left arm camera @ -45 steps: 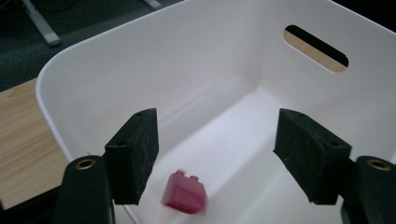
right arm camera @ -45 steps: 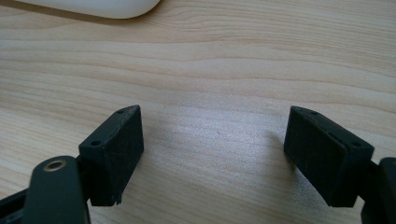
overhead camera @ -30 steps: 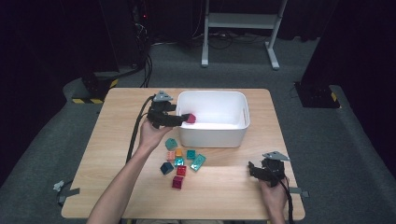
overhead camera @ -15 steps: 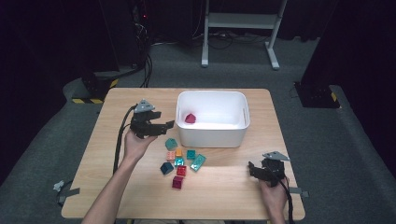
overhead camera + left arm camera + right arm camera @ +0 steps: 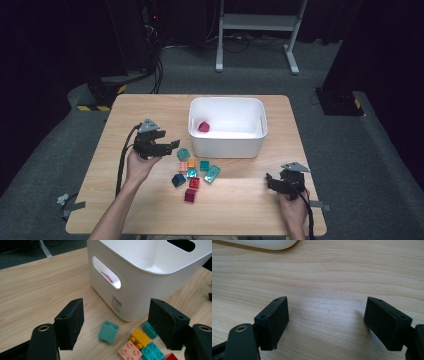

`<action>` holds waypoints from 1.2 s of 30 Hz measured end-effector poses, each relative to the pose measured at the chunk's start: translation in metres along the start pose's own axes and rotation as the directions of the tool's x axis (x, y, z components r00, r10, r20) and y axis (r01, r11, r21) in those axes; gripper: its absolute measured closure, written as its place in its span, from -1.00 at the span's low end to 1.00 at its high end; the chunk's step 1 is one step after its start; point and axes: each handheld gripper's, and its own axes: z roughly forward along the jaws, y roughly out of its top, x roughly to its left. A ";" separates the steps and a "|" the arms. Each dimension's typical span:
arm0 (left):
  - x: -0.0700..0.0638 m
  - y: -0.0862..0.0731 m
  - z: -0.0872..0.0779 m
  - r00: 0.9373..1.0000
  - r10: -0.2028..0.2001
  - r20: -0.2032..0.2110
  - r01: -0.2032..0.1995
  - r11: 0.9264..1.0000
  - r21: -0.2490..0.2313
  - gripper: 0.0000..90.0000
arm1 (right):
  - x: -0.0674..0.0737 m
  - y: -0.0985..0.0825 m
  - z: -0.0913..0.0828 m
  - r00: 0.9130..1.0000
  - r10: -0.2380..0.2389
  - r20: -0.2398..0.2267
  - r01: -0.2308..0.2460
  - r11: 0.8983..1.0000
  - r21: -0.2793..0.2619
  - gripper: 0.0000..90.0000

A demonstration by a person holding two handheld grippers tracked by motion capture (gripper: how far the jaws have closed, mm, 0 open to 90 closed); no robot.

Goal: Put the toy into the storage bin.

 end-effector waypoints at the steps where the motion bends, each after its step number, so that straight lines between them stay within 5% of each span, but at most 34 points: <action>1: 0.001 -0.002 0.001 1.000 -0.001 -0.001 0.001 1.000 0.005 -0.35 | 0.000 0.000 0.000 1.000 0.000 0.000 0.000 1.000 0.000 -0.56; 13: 0.006 -0.028 0.021 1.000 0.003 0.000 -0.003 0.998 0.066 -0.31 | 0.000 0.000 0.000 1.000 0.000 0.000 0.000 1.000 0.000 -0.56; 36: 0.009 -0.046 0.065 0.999 -0.026 0.039 0.020 0.988 0.153 -0.26 | 0.000 0.000 0.000 1.000 -0.002 0.000 0.002 1.000 -0.001 -0.56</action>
